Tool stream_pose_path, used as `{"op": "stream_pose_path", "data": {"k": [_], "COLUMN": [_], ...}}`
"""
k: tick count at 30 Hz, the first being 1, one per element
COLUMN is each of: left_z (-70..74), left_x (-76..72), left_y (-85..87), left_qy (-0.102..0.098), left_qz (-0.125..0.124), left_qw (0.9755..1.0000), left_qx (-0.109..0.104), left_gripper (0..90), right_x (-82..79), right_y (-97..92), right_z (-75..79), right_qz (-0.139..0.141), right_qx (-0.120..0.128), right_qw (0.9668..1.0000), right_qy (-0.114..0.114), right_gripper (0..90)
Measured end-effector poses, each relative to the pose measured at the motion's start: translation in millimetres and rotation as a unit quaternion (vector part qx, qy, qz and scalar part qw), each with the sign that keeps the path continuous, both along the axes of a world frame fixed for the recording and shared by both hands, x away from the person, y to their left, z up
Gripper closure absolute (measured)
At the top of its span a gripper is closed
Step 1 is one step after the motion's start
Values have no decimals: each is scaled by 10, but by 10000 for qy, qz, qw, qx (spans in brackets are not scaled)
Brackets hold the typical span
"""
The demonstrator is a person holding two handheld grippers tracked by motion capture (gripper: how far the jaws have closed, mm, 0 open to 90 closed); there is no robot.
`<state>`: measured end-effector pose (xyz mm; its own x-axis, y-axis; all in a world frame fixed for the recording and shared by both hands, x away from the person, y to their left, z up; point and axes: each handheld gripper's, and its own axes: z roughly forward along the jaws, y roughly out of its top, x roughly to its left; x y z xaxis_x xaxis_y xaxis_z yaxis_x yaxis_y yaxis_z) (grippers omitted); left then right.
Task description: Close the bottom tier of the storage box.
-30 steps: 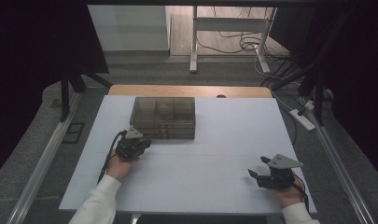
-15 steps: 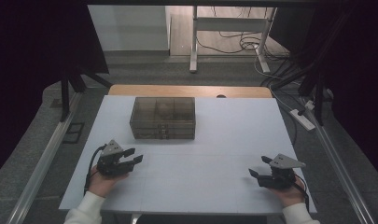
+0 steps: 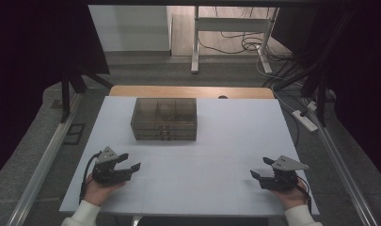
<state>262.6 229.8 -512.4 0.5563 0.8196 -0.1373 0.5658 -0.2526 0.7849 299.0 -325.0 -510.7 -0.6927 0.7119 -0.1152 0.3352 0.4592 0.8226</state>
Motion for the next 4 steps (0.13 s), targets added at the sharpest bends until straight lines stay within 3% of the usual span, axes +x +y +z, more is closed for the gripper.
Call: {"op": "stream_pose_path", "data": {"k": [4], "left_z": [4], "left_x": [2], "left_y": [11], "left_qy": [-11], "left_qz": [44], "left_qw": [10000], "left_qx": [-19], "left_gripper": [310], "right_x": [0], "right_y": [-3], "right_z": [-1], "right_qz": [7], "right_qx": [-1], "right_qw": [10000], "right_qy": [1], "right_gripper": [265]}}
